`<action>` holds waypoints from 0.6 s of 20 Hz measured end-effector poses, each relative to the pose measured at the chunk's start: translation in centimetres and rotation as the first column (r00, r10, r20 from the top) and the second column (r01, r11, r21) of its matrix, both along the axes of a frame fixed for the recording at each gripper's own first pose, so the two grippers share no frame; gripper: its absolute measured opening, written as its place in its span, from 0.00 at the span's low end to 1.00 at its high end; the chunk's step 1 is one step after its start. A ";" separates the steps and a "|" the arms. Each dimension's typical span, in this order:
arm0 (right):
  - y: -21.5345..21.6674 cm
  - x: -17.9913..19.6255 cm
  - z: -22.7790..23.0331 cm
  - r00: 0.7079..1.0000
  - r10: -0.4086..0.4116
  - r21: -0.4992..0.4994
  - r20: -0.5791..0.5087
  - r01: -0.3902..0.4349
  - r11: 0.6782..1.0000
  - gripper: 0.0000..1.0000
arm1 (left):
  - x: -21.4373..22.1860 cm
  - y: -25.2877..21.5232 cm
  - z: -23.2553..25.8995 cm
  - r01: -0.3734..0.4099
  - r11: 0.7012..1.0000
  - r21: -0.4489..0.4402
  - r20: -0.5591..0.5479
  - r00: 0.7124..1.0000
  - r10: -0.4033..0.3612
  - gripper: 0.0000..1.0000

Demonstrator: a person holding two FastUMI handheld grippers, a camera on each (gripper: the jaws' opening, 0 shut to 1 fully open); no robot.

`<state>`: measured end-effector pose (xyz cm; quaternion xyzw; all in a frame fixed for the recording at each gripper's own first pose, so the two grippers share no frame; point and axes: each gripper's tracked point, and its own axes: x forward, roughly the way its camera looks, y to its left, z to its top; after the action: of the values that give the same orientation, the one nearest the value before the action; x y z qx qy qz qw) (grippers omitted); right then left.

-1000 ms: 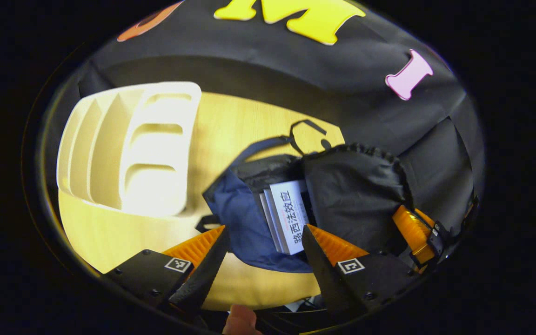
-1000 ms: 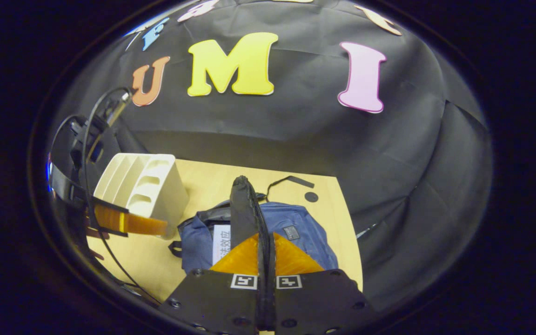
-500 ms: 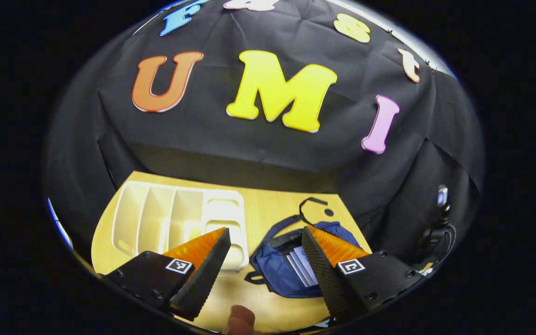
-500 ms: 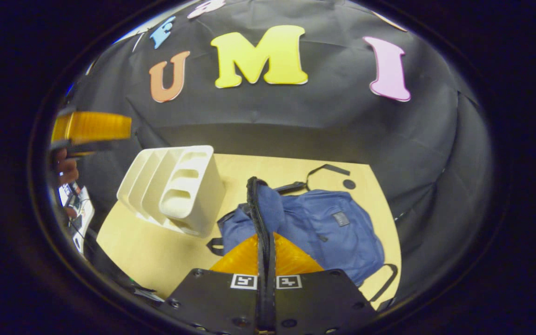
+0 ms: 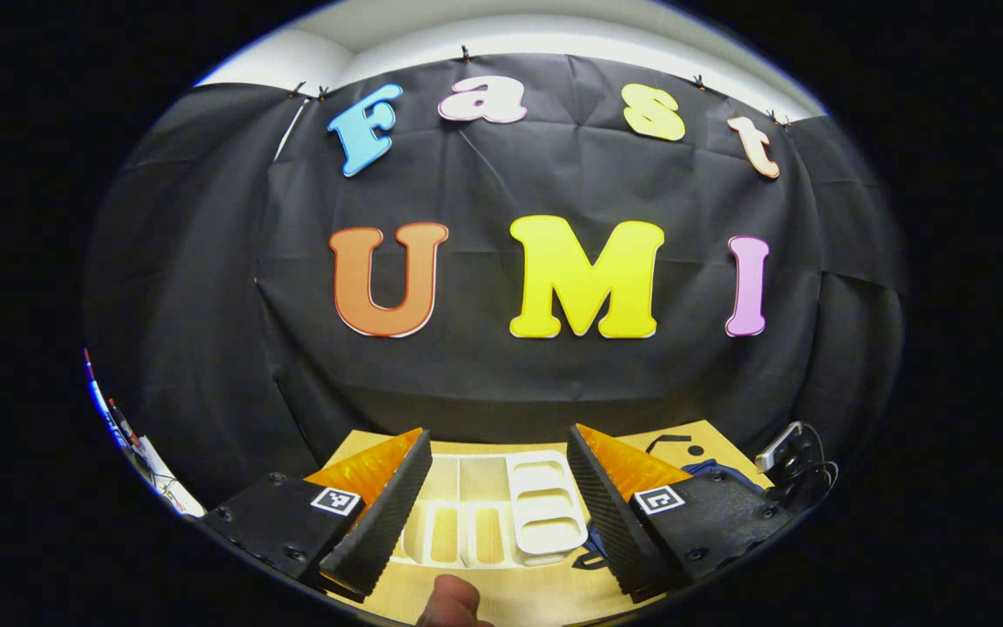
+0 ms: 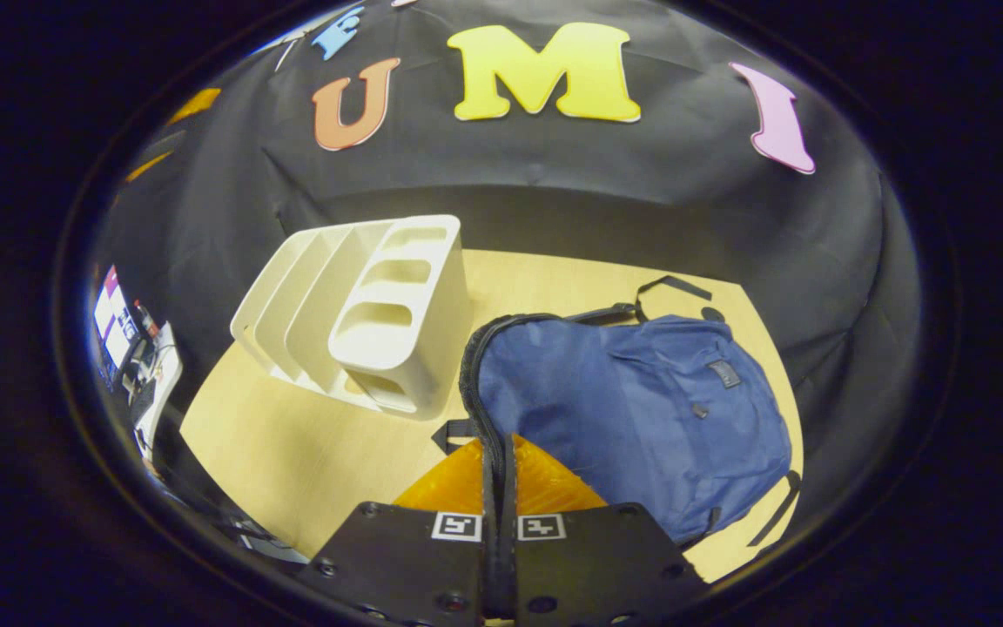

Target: Open the schoolbag, grab two books from the bookshelf and put them into the schoolbag.

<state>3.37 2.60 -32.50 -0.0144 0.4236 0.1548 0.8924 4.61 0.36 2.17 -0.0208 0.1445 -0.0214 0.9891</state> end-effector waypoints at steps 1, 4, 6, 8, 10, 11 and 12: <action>0.4 0.1 -0.6 1.000 -0.002 -0.008 -0.004 0.002 1.000 0.01 | -0.1 0.4 0.5 -0.010 1.000 0.006 0.015 1.000 0.010 0.98; 2.0 0.0 -0.9 1.000 0.005 0.009 -0.018 -0.005 1.000 0.08 | -0.2 2.4 1.5 -0.041 0.999 0.014 0.050 0.998 0.041 0.94; 2.6 -0.1 -0.5 1.000 0.008 0.028 -0.008 -0.008 1.000 0.29 | -0.4 3.4 1.8 -0.050 0.999 0.019 0.066 0.997 0.049 0.98; 3.0 0.3 0.7 1.000 0.013 0.046 0.022 -0.014 0.999 0.55 | 0.0 3.9 2.4 -0.058 0.997 0.048 0.096 0.994 0.053 0.98; 3.5 0.7 2.8 0.997 0.014 0.078 0.071 -0.019 0.997 0.74 | 0.8 4.6 3.2 -0.074 0.995 0.068 0.131 0.989 0.064 0.98; 3.5 1.1 4.1 0.995 0.007 0.087 0.103 -0.016 0.996 0.76 | 1.2 4.5 3.2 -0.075 0.994 0.079 0.136 0.989 0.064 0.98; 3.1 1.9 5.9 0.989 -0.008 0.090 0.151 -0.006 0.996 0.81 | 1.5 4.6 3.3 -0.078 0.993 0.089 0.138 0.988 0.065 0.98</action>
<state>5.24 5.71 -26.59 0.0143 0.3475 0.1718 0.9217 6.15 4.97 5.50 0.0223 0.0775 0.0195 0.9966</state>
